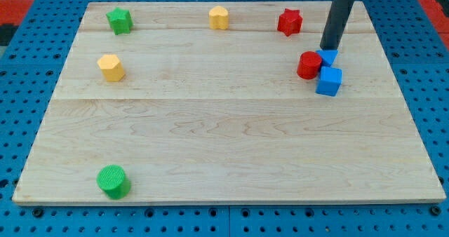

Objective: Separate the red circle from the blue triangle

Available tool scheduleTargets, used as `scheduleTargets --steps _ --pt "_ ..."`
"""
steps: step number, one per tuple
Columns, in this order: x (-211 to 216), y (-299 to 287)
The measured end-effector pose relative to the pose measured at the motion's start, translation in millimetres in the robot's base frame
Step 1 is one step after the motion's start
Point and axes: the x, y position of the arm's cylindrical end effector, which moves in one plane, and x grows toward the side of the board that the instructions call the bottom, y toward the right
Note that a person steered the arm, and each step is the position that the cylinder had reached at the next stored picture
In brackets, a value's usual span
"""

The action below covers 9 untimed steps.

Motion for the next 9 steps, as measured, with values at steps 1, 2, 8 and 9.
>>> scheduleTargets --steps 1,2,8,9 --pt "0 0" --pt "0 0" --pt "85 32" --pt "98 42"
